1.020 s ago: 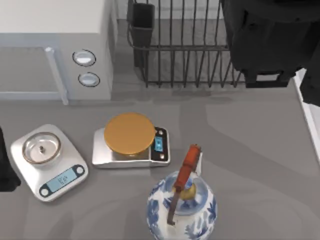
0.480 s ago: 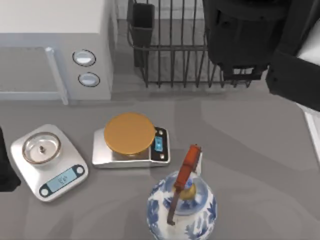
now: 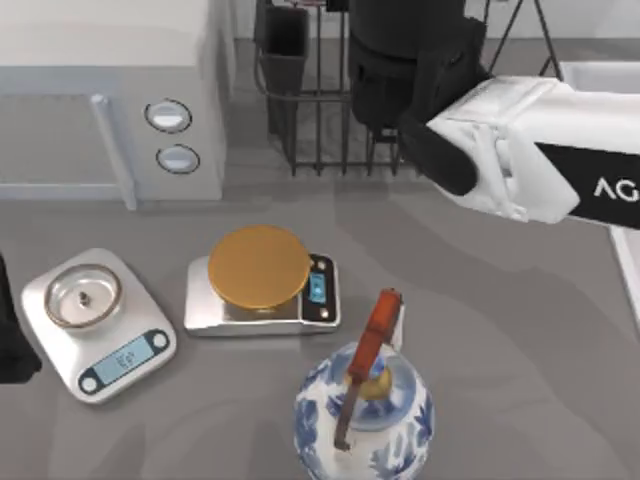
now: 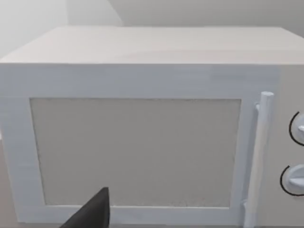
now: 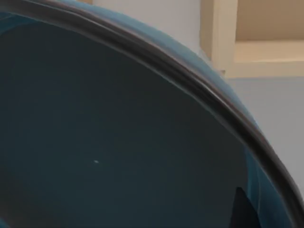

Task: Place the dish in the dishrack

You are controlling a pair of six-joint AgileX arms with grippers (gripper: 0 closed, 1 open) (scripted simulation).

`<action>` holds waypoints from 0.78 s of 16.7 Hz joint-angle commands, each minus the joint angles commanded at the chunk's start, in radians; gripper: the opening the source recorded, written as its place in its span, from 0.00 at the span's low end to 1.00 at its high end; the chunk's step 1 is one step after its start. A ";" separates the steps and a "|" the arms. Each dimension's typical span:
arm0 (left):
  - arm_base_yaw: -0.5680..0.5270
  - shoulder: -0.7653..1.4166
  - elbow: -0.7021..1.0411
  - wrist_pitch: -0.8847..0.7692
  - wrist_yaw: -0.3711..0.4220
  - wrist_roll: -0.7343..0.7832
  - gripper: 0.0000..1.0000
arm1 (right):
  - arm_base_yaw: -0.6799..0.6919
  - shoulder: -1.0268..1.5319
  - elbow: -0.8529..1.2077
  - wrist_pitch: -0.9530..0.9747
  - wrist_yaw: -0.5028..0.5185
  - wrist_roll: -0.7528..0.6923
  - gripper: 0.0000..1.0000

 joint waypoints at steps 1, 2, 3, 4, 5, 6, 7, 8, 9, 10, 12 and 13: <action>0.000 0.000 0.000 0.000 0.000 0.000 1.00 | -0.031 0.042 -0.011 0.054 -0.032 -0.002 0.00; 0.000 0.000 0.000 0.000 0.000 0.000 1.00 | -0.058 0.078 -0.021 0.097 -0.061 -0.003 0.00; 0.000 0.000 0.000 0.000 0.000 0.000 1.00 | -0.081 0.108 -0.030 0.129 -0.085 -0.005 0.00; 0.000 0.000 0.000 0.000 0.000 0.000 1.00 | -0.097 0.128 -0.036 0.151 -0.102 -0.006 0.00; 0.000 0.000 0.000 0.000 0.000 0.000 1.00 | -0.106 0.139 -0.039 0.162 -0.111 -0.006 0.00; 0.000 0.000 0.000 0.000 0.000 0.000 1.00 | -0.107 0.140 -0.040 0.164 -0.113 -0.006 0.00; 0.000 0.000 0.000 0.000 0.000 0.000 1.00 | -0.107 0.140 -0.040 0.164 -0.113 -0.006 0.00; 0.000 0.000 0.000 0.000 0.000 0.000 1.00 | -0.107 0.140 -0.040 0.164 -0.113 -0.006 0.00; 0.000 0.000 0.000 0.000 0.000 0.000 1.00 | -0.107 0.140 -0.040 0.164 -0.113 -0.006 0.00; 0.000 0.000 0.000 0.000 0.000 0.000 1.00 | -0.107 0.140 -0.040 0.164 -0.113 -0.006 0.08; 0.000 0.000 0.000 0.000 0.000 0.000 1.00 | -0.107 0.140 -0.040 0.164 -0.113 -0.006 0.23; 0.000 0.000 0.000 0.000 0.000 0.000 1.00 | -0.107 0.140 -0.040 0.164 -0.113 -0.006 0.30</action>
